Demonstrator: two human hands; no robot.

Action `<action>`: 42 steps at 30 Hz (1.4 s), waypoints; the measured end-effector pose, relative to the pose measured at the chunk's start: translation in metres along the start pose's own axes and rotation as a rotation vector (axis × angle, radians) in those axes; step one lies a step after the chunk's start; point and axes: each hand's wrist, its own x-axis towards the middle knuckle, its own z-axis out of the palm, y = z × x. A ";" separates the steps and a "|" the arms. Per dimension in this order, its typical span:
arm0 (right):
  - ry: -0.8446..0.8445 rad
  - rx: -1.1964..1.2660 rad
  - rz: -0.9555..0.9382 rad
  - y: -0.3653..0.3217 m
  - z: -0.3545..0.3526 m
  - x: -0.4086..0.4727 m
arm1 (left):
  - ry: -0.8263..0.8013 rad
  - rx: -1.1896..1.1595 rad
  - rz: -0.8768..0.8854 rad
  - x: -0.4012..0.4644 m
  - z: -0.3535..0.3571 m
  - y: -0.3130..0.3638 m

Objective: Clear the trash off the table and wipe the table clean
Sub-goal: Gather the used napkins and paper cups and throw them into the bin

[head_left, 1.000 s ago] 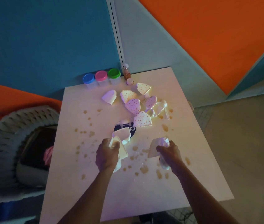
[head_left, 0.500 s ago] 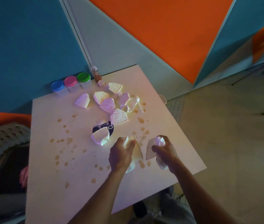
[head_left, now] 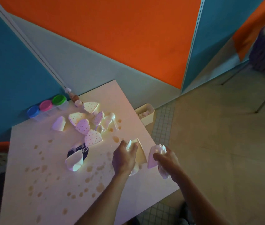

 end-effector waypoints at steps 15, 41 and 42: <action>-0.098 -0.144 -0.024 -0.021 -0.151 0.081 | 0.101 -0.002 -0.049 0.002 0.102 0.127; -0.268 -0.220 0.027 -0.145 -0.177 0.281 | 0.196 -0.124 -0.200 0.165 0.188 0.203; -0.282 -0.218 0.023 -0.150 -0.174 0.285 | 0.198 -0.114 -0.199 0.169 0.188 0.203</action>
